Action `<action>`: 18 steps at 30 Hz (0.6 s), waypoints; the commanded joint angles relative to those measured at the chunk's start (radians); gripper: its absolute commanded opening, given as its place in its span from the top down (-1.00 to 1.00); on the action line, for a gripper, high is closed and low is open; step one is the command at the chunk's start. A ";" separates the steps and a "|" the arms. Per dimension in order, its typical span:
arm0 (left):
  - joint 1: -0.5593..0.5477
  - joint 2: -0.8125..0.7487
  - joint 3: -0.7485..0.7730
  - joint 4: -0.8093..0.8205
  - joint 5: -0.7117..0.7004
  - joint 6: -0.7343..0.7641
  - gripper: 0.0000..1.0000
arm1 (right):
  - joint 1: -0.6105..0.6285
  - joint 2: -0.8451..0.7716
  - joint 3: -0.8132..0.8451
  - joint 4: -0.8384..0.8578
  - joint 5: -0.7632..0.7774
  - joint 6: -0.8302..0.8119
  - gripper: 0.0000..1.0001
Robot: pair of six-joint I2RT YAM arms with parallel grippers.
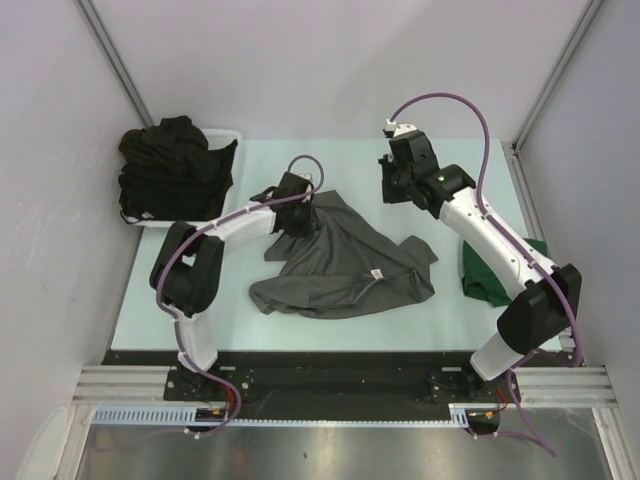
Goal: Fold and stack the t-shirts
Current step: Flatten out the tshirt
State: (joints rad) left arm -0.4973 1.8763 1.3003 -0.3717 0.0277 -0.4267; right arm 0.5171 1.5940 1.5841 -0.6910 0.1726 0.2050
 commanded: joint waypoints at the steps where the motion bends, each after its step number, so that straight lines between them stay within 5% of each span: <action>1: -0.004 0.049 0.071 -0.091 -0.026 0.002 1.00 | -0.006 -0.062 0.001 -0.004 0.011 -0.001 1.00; 18: 0.000 0.126 0.082 -0.289 -0.193 0.034 1.00 | -0.005 -0.121 -0.039 -0.048 -0.080 0.019 1.00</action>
State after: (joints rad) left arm -0.4999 2.0140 1.4166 -0.5880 -0.0803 -0.4171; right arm 0.5129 1.5215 1.5589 -0.7372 0.1223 0.2111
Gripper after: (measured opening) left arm 0.003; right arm 0.009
